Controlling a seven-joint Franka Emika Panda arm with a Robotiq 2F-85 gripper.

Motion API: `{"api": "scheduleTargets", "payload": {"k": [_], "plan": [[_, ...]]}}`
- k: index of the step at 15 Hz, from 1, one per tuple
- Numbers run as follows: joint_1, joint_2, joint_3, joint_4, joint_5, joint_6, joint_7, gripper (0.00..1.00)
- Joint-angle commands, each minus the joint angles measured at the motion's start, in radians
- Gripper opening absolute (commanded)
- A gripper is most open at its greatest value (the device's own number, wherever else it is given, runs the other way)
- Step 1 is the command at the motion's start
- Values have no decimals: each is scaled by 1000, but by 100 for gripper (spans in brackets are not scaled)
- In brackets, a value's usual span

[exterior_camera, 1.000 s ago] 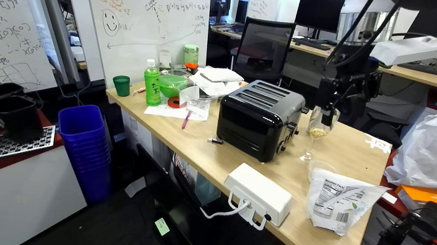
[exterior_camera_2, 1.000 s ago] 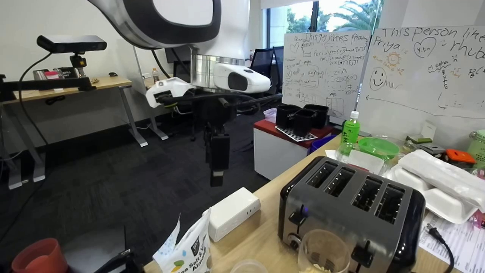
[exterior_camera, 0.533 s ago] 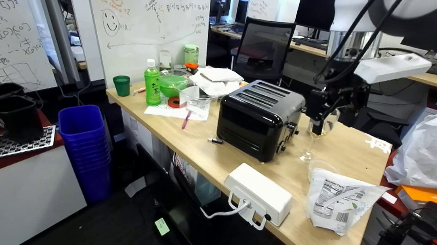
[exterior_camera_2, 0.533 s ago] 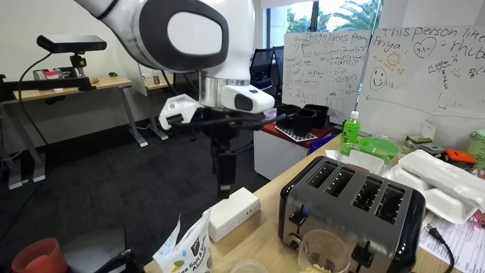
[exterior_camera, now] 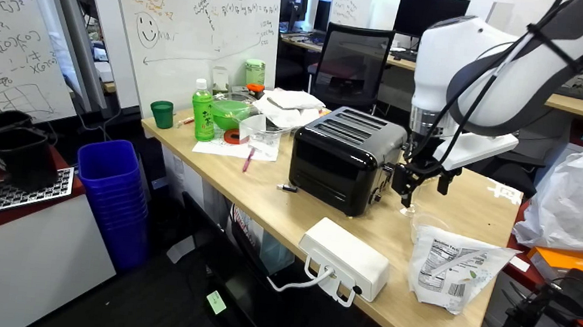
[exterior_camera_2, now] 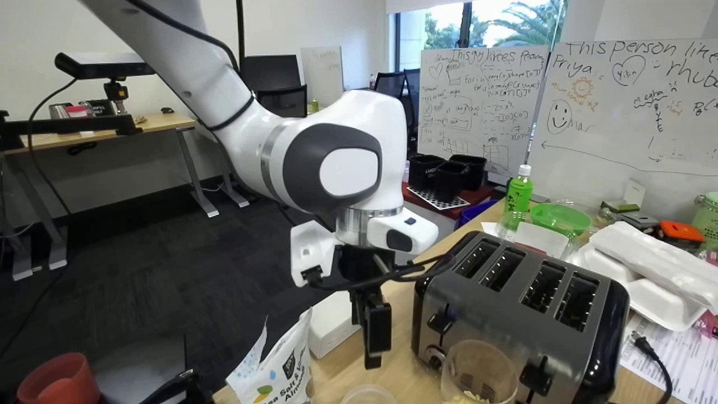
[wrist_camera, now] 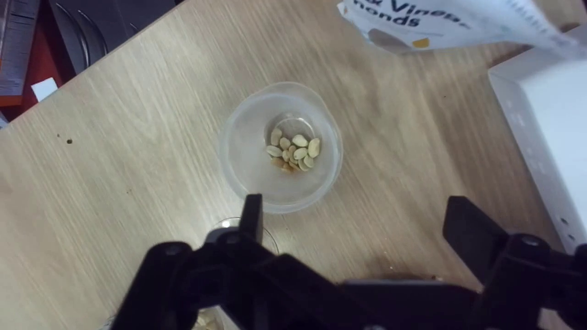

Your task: Put the cup on the white machine

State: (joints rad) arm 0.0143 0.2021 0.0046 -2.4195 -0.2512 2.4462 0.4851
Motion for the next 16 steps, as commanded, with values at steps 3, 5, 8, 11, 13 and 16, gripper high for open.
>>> {"api": "scheduleTargets", "payload": {"k": [3, 5, 8, 11, 13, 16], "plan": [[65, 143, -86, 98, -43, -52, 123, 100], [72, 186, -91, 123, -4, -62, 136, 100], [83, 252, -96, 166, 39, -75, 162, 100], [93, 297, -101, 200, 76, -93, 176, 100], [90, 322, -99, 219, 107, -98, 174, 100], [90, 341, -101, 234, 146, -86, 172, 66]]}}
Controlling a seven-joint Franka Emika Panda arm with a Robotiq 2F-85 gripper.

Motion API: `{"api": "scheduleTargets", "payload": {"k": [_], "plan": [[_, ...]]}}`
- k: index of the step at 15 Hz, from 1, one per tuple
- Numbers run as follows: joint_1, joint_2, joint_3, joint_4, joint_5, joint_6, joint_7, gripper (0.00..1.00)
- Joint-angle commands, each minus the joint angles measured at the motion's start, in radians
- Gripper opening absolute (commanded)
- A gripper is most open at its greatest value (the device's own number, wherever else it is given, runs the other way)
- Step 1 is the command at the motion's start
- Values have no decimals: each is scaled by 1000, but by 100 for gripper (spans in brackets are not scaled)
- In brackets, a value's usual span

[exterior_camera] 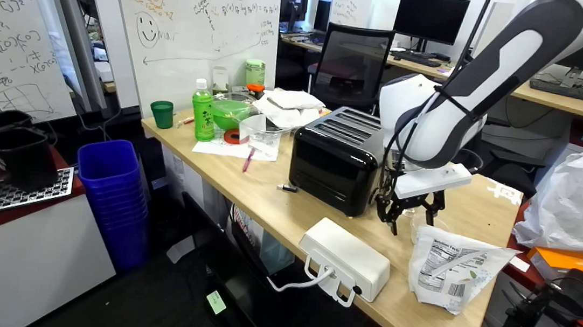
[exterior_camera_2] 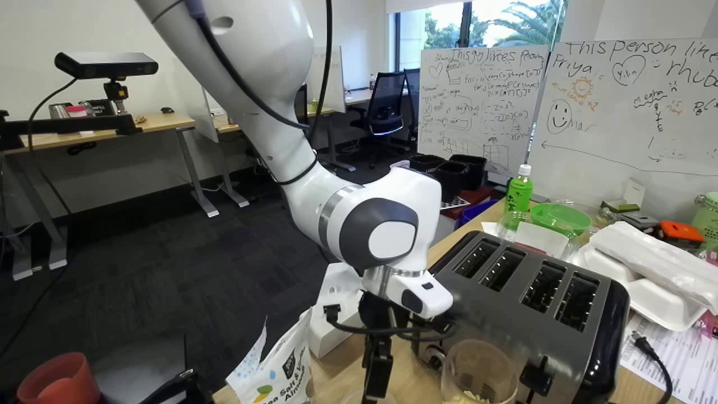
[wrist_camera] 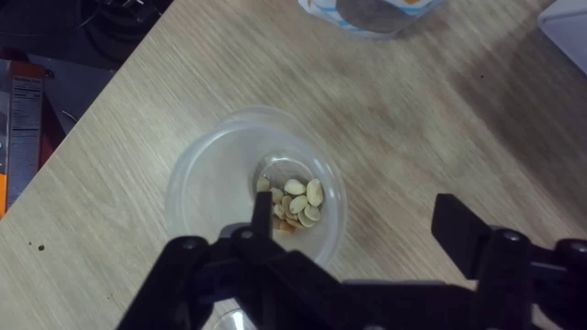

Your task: Put the cup on the white machine

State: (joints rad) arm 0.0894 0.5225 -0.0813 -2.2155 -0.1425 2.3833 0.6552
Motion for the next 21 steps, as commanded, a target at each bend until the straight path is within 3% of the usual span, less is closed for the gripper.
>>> {"api": "scheduleTargets", "payload": {"k": [1, 9, 11, 16, 21], "plan": [[15, 24, -16, 36, 47, -24, 1, 59], [24, 21, -29, 43, 50, -21, 5, 4], [32, 13, -36, 35, 40, -19, 8, 0], [38, -37, -39, -13, 45, 4, 9, 2], [50, -166, -42, -102, 18, 31, 25, 2]]}}
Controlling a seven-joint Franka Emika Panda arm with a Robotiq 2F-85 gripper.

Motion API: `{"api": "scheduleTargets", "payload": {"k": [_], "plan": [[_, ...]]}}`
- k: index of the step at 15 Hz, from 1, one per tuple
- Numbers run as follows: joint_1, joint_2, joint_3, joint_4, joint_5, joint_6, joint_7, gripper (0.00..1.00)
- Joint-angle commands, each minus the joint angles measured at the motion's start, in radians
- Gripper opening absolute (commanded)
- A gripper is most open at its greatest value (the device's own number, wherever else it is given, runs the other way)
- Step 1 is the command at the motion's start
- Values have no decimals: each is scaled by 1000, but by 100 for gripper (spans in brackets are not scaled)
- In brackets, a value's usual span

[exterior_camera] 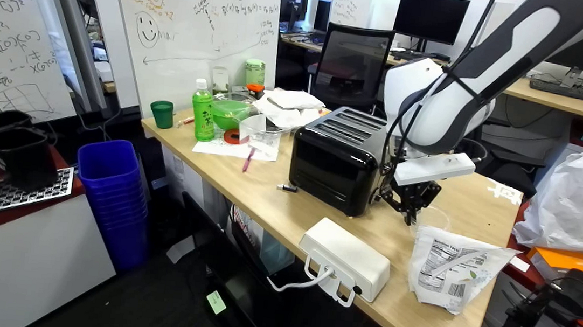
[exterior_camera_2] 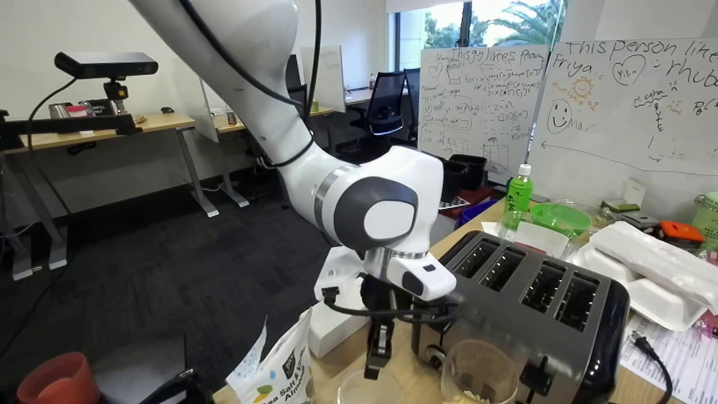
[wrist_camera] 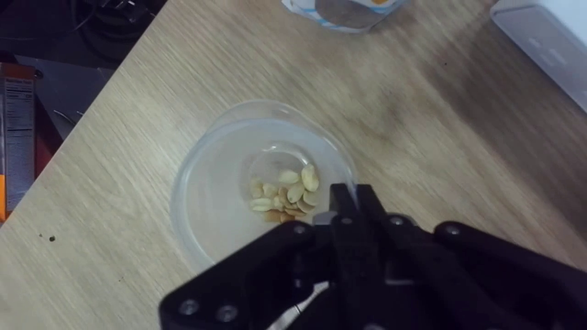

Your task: Put the cup on the white machine

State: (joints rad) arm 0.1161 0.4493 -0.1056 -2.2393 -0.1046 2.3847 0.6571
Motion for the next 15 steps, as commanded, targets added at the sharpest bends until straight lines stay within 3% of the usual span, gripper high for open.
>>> {"api": "scheduleTargets", "payload": {"k": [1, 5, 9, 15], "plan": [[25, -127, -14, -98, -27, 34, 24, 2], [50, -273, 8, -154, -110, 48, 63, 2], [68, -394, 85, -170, -222, 75, 105, 2], [88, -402, 220, -139, -238, 211, 24, 2]]}}
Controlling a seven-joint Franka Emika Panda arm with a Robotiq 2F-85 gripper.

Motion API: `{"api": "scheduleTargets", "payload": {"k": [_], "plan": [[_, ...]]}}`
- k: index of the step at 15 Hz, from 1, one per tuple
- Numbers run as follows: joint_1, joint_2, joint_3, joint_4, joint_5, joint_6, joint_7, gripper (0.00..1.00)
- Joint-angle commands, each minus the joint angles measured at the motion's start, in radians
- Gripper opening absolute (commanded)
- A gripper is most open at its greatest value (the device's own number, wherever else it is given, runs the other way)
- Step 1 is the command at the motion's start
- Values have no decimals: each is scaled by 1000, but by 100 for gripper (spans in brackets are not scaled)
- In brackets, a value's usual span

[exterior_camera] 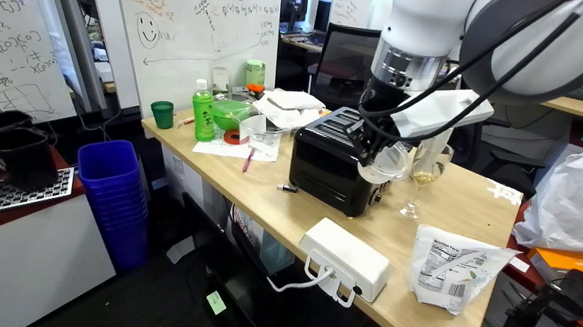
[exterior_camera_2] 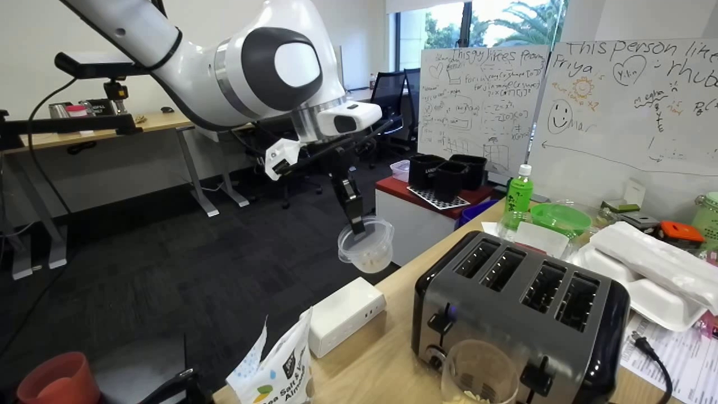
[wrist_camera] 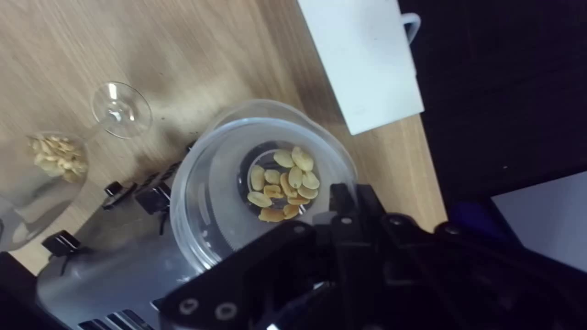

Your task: Put the cup on the white machine

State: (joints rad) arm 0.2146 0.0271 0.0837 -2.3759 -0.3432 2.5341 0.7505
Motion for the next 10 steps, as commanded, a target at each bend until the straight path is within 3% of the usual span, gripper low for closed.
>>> {"api": "scheduleTargets", "payload": {"k": [1, 7, 10], "plan": [[-9, 35, 44, 0, 21, 71, -103, 2], [-8, 127, 78, -3, 248, 43, -374, 2], [3, 172, 76, 3, 268, 11, -447, 2]]}}
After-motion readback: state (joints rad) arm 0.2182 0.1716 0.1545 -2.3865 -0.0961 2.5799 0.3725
